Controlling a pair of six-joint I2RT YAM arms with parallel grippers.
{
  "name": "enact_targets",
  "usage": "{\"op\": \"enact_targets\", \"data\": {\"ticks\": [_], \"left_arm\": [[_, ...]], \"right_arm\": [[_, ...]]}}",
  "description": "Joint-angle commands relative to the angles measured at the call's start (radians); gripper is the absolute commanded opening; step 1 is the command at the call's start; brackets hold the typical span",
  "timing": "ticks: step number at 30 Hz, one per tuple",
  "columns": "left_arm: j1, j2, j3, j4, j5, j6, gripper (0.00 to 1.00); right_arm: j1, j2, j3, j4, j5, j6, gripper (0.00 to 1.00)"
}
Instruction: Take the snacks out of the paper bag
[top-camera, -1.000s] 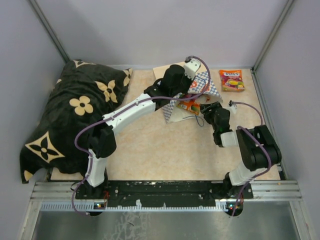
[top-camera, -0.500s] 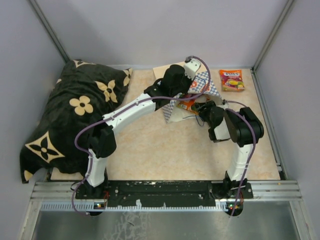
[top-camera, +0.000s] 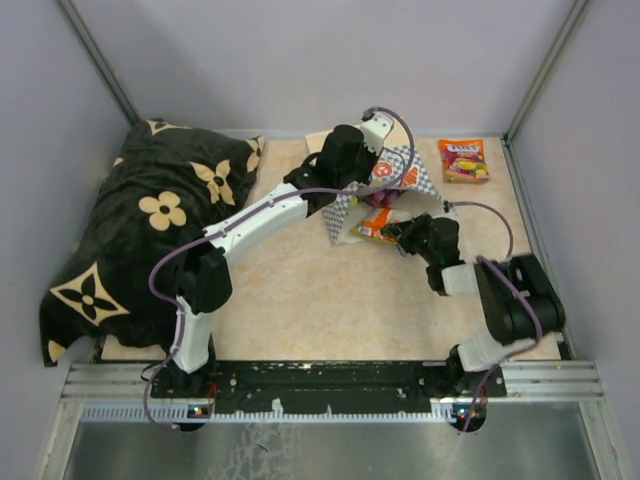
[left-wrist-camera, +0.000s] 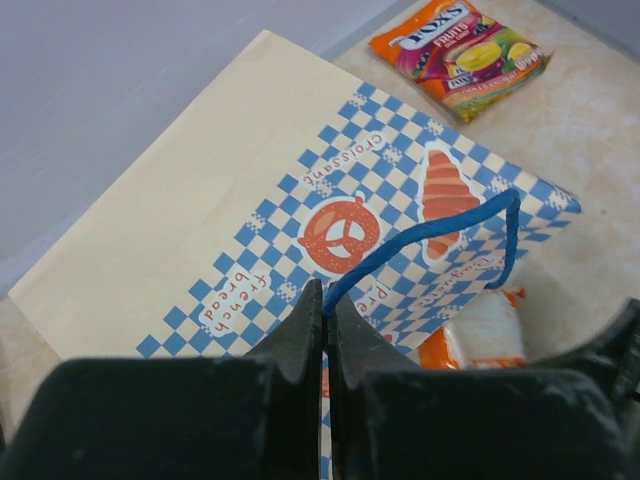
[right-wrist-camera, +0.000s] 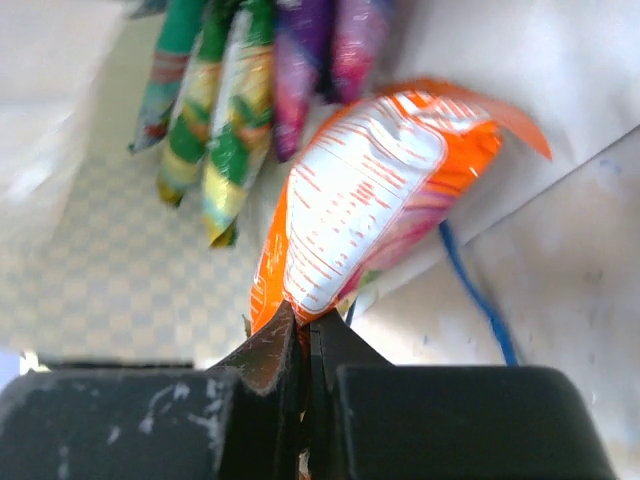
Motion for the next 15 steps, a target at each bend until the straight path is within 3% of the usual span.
{"op": "enact_targets", "data": {"ticks": [1,6,10,12,15], "left_arm": [[0.037,0.010,0.007,0.028,-0.033,0.005,0.00],[0.050,-0.006,-0.023,0.051,-0.063,0.039,0.00],[0.062,-0.022,-0.046,0.052,-0.081,0.068,0.00],[0.067,-0.033,-0.068,0.061,-0.078,0.086,0.00],[0.071,-0.053,-0.110,0.080,-0.066,0.126,0.00]], "right_arm": [[0.012,-0.353,-0.012,-0.483,-0.057,-0.155,0.00],[-0.001,-0.631,0.165,-1.166,0.097,-0.432,0.00],[-0.010,-0.535,0.450,-1.665,0.202,-0.626,0.00],[-0.004,-0.465,0.552,-1.806,0.301,-0.677,0.00],[0.013,-0.444,0.628,-1.869,0.517,-0.670,0.00]]}}
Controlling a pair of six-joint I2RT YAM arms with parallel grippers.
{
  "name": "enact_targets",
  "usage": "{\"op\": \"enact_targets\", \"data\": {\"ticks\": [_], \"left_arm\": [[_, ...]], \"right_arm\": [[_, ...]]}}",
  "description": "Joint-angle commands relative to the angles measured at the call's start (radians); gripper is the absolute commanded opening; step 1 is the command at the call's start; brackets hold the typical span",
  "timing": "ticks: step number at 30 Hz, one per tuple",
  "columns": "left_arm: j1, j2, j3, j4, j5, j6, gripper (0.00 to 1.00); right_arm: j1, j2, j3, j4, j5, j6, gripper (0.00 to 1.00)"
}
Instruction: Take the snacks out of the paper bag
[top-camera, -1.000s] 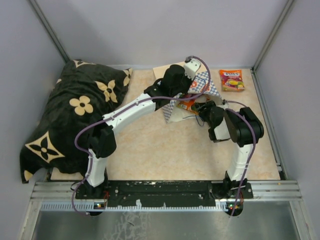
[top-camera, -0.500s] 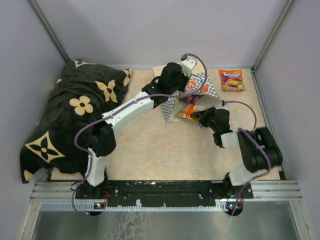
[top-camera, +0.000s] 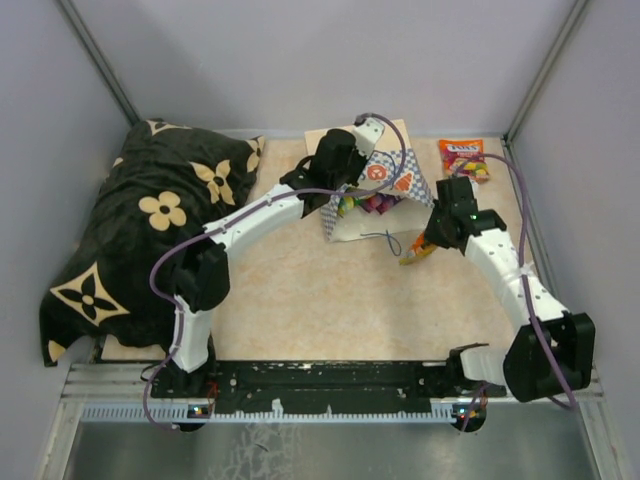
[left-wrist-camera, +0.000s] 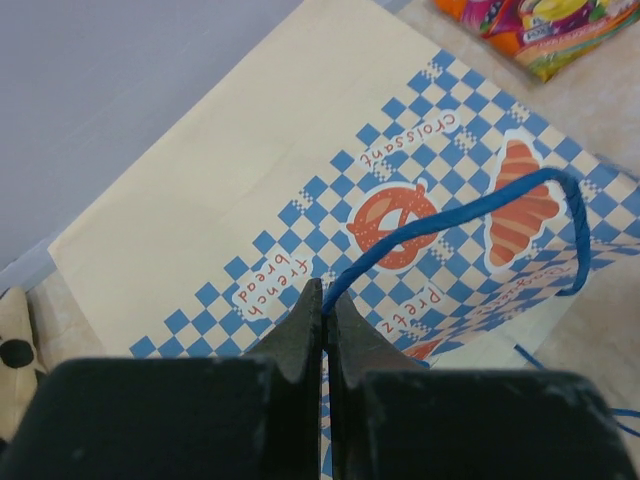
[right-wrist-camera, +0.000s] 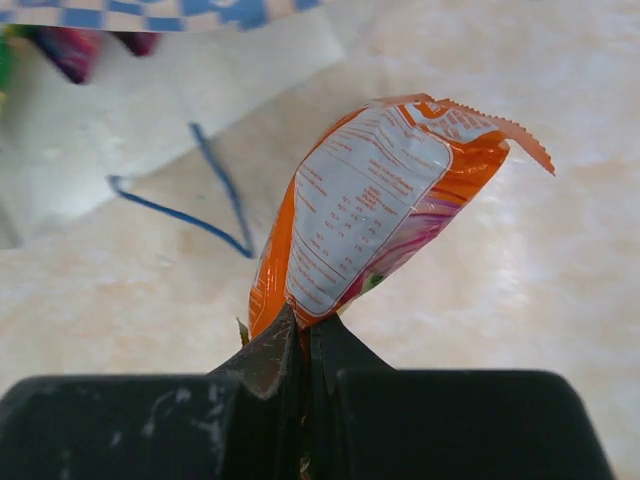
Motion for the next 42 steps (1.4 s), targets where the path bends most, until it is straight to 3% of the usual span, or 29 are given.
{"op": "enact_targets", "data": {"ticks": [1,7,10,11,14,16,17,18,20,21,25,29,34,37,42], "left_arm": [[0.024,-0.057,-0.051,0.036,-0.021,0.074,0.00],[0.032,-0.077,-0.081,0.009,-0.028,0.121,0.00],[0.042,-0.105,-0.123,0.022,-0.016,0.128,0.00],[0.046,-0.114,-0.136,0.028,-0.014,0.127,0.00],[0.056,-0.132,-0.154,0.027,-0.017,0.127,0.00],[0.062,-0.140,-0.153,0.017,-0.025,0.129,0.00],[0.066,-0.146,-0.154,0.013,-0.029,0.129,0.00],[0.070,-0.151,-0.156,0.009,-0.030,0.129,0.00],[0.077,-0.167,-0.173,0.009,-0.029,0.127,0.00],[0.080,-0.176,-0.183,0.011,-0.024,0.126,0.00],[0.082,-0.203,-0.213,0.022,-0.012,0.120,0.00],[0.082,-0.223,-0.245,0.028,-0.011,0.117,0.00],[0.082,-0.252,-0.292,0.043,-0.002,0.101,0.00],[0.084,-0.266,-0.314,0.047,-0.001,0.099,0.00],[0.089,-0.299,-0.356,0.053,0.007,0.098,0.00]], "right_arm": [[0.014,0.043,0.142,-0.352,0.328,-0.107,0.00],[0.089,0.311,0.292,-0.593,0.671,-0.074,0.00],[0.107,0.412,0.337,-0.602,0.702,-0.085,0.01],[0.120,0.455,0.364,-0.601,0.700,-0.086,0.08],[0.161,0.482,0.442,-0.538,0.620,-0.117,0.63],[0.169,0.364,0.427,-0.356,0.502,-0.133,0.90],[0.150,0.236,0.352,-0.176,0.407,-0.121,0.98],[0.090,0.100,0.214,0.038,0.196,-0.093,0.99],[-0.174,-0.196,-0.165,0.458,-0.236,0.154,0.99],[-0.244,-0.242,-0.252,0.518,-0.284,0.278,0.97],[-0.279,-0.203,-0.281,0.296,-0.067,0.317,0.84],[-0.283,-0.169,-0.347,0.314,-0.005,0.308,0.71],[-0.283,-0.058,-0.403,0.376,0.016,0.296,0.39],[-0.283,-0.020,-0.428,0.401,0.044,0.288,0.28],[-0.283,0.034,-0.428,0.421,0.091,0.245,0.26]]}}
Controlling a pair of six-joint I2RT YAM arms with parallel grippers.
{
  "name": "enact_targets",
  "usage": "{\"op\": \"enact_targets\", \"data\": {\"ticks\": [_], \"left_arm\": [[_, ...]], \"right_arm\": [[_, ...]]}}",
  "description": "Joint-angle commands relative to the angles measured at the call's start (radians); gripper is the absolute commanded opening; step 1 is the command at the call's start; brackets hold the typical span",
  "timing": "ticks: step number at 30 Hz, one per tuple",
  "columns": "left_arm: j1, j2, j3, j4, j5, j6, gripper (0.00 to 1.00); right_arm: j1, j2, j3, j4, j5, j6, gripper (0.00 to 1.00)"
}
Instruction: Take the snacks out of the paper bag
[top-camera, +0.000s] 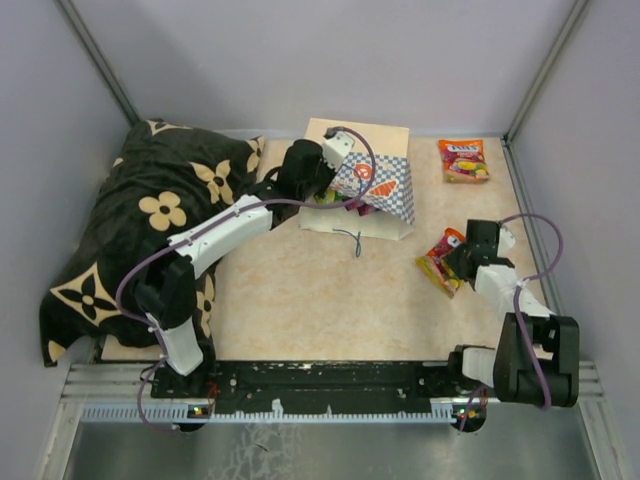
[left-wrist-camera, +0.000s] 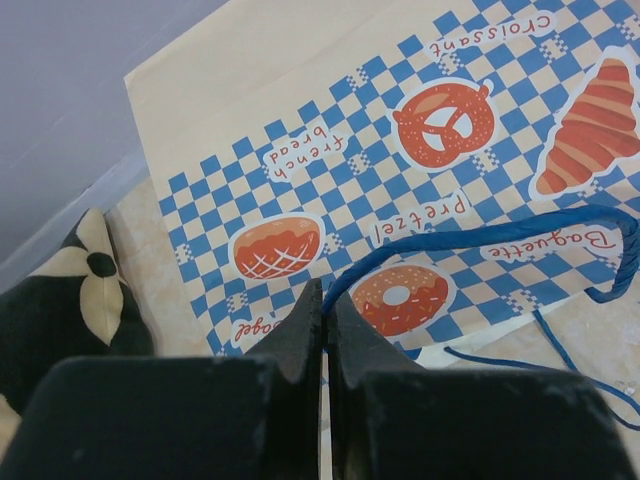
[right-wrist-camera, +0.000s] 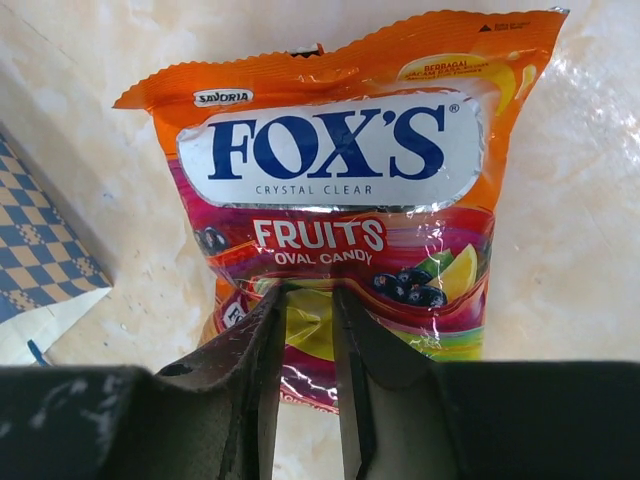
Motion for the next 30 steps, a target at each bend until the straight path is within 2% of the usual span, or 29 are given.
{"op": "enact_targets", "data": {"ticks": [1,4,7,14,19,20,23,25,28,30], "left_arm": [[0.017,-0.076,-0.038,0.038,0.006,-0.012,0.00],[0.024,-0.093,-0.058,0.044,0.014,-0.013,0.00],[0.035,-0.093,-0.064,0.045,0.026,-0.012,0.00],[0.046,-0.095,-0.065,0.042,0.080,-0.028,0.00],[0.049,-0.092,-0.063,0.040,0.106,-0.043,0.00],[0.049,-0.095,-0.066,0.037,0.111,-0.047,0.00],[0.053,-0.110,-0.092,0.045,0.126,-0.047,0.00],[0.057,-0.121,-0.115,0.054,0.135,-0.050,0.00],[0.072,-0.129,-0.137,0.054,0.153,-0.068,0.00],[0.082,-0.133,-0.146,0.055,0.167,-0.078,0.00]], "right_arm": [[0.000,0.075,0.010,0.032,0.077,-0.066,0.27],[0.000,0.188,0.096,-0.001,0.091,-0.163,0.36],[0.000,0.339,0.214,-0.071,0.096,-0.259,0.40],[0.004,0.506,0.408,-0.175,0.203,-0.377,0.53],[0.026,0.646,0.571,-0.334,0.239,-0.500,0.62],[0.037,0.667,0.591,-0.362,0.261,-0.506,0.63],[0.097,0.728,0.649,-0.471,0.467,-0.480,0.68],[0.132,0.705,0.651,-0.474,0.487,-0.462,0.72],[0.144,0.495,0.565,-0.350,0.263,-0.437,0.83],[0.133,0.346,0.522,-0.281,0.183,-0.383,0.86]]}}
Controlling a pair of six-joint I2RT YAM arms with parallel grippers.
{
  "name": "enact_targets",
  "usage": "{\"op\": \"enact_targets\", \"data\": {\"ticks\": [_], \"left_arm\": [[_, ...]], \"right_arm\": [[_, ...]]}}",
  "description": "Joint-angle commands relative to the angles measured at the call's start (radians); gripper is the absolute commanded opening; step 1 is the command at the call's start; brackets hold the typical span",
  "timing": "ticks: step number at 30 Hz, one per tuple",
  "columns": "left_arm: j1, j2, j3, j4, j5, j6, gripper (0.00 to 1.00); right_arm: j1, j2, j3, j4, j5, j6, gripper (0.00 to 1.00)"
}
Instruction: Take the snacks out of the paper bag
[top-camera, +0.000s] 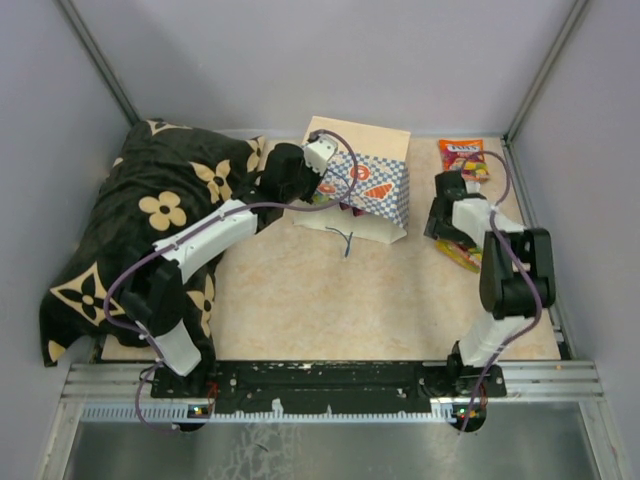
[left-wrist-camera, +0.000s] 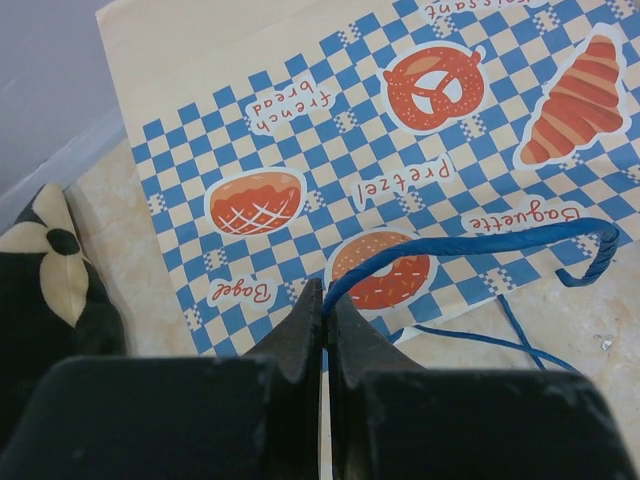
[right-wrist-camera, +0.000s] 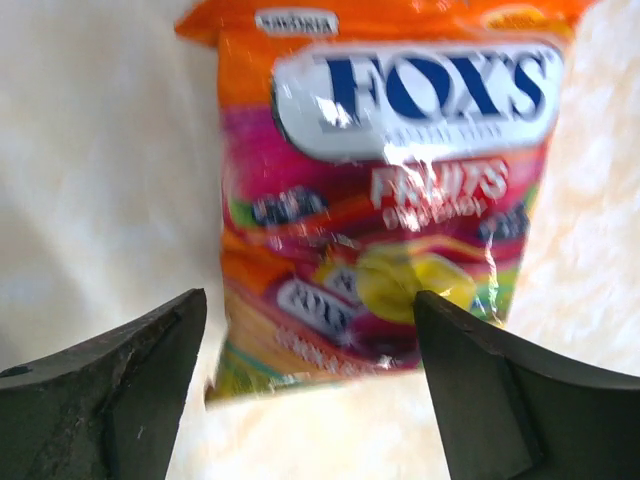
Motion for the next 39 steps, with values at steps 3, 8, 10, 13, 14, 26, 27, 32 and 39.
{"op": "enact_targets", "data": {"ticks": [3,8,10,13,14,26,27,32,39], "left_arm": [[0.033,-0.047,-0.022,0.016,0.066,-0.039,0.00],[0.049,-0.048,-0.038,-0.011,0.105,-0.058,0.00],[0.053,-0.062,-0.073,0.011,0.116,-0.071,0.00],[0.059,-0.082,-0.107,0.042,0.138,-0.087,0.00],[0.059,-0.084,-0.108,0.042,0.150,-0.093,0.00],[0.059,-0.088,-0.100,0.014,0.214,-0.166,0.00],[0.059,-0.083,-0.090,0.006,0.213,-0.165,0.00],[0.059,-0.060,-0.035,-0.022,0.248,-0.184,0.00],[0.059,-0.049,0.024,-0.048,0.277,-0.207,0.00]], "right_arm": [[-0.058,-0.333,-0.110,0.018,-0.165,0.151,0.80],[-0.214,-0.317,-0.155,0.015,-0.256,0.240,0.55],[-0.242,-0.290,-0.151,0.007,-0.247,0.246,0.48],[-0.243,-0.236,-0.131,0.001,-0.241,0.255,0.47],[-0.244,-0.221,-0.132,0.012,-0.253,0.258,0.47],[-0.240,0.056,0.043,-0.005,-0.217,0.045,0.51],[-0.240,0.086,0.065,-0.016,-0.206,0.021,0.52],[-0.222,0.194,0.203,-0.086,-0.131,-0.097,0.57],[-0.201,0.194,0.315,-0.134,-0.066,-0.171,0.77]]}}
